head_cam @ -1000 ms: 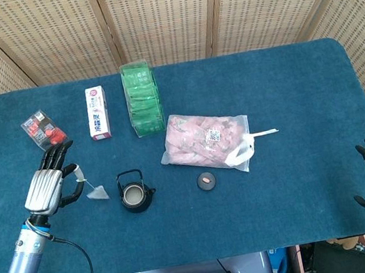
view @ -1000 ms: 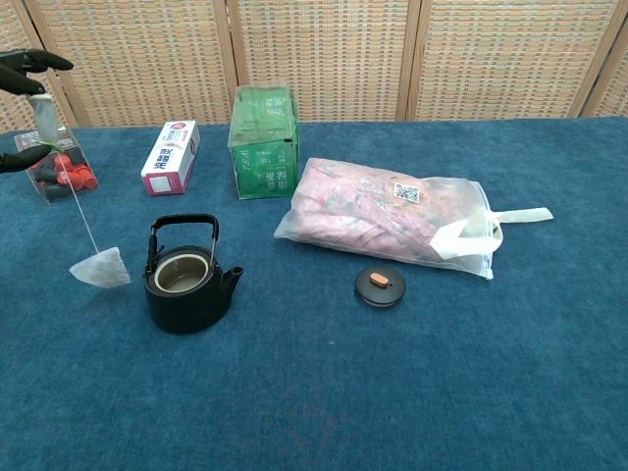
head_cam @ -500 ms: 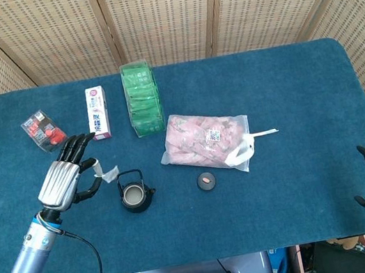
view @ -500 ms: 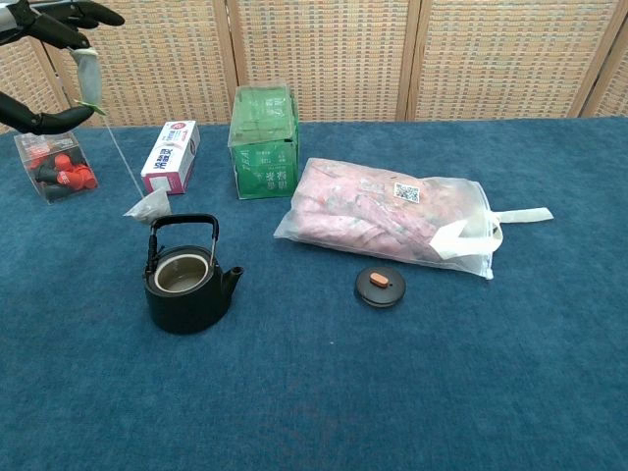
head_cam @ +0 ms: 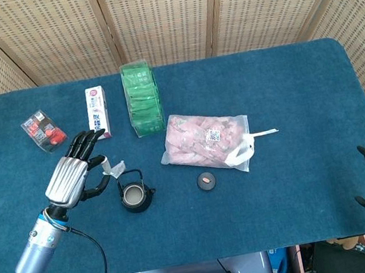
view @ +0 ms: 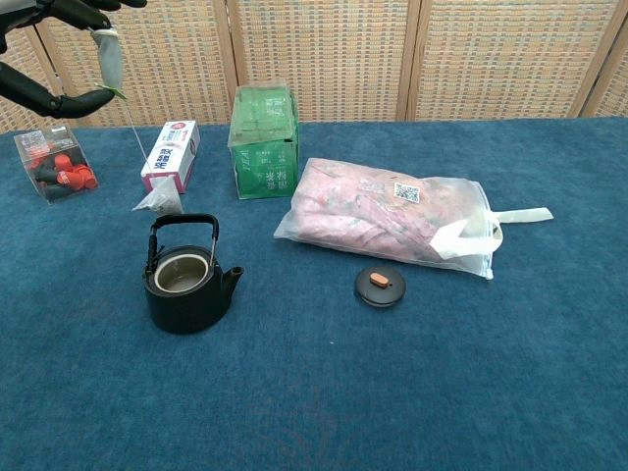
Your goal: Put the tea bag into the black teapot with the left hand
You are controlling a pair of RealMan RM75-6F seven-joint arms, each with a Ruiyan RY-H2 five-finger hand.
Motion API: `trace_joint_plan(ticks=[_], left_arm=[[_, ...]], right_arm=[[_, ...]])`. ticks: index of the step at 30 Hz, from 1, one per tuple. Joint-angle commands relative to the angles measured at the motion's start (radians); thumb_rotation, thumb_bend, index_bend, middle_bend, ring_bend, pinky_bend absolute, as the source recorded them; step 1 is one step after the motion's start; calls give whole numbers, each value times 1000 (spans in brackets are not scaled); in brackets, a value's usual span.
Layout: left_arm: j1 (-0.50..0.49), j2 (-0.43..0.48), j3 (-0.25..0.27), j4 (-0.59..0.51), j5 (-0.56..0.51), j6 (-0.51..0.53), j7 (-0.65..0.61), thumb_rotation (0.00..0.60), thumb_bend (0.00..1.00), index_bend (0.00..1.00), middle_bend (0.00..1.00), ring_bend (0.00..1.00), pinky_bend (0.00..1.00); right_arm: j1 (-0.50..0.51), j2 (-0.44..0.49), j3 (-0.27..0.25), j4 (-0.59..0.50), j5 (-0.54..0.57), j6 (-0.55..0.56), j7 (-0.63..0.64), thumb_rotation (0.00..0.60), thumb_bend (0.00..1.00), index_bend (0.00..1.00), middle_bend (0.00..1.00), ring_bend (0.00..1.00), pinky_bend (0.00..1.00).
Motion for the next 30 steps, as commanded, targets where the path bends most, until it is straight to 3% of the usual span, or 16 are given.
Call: trace_joint_plan(ticks=[1,16,30], left_arm=[[-4,-2,-2,-2,1,1,0,600,428,657,69,0,0],[-26,0,7,-17,3,-8,5,600,428,657,69,0,0],[-16,-10,48,-5,-13,-23,18,600,428,657,69,0,0]], right_arm=[[-1,-1,0,2,2,-2,1,600,60,0,25,0,0],[-3,-1,4,11,11,-4,16,600,61,0,25,0,0],[-2,-5,3,23,14,-11,28,600,60,0,25,0,0]])
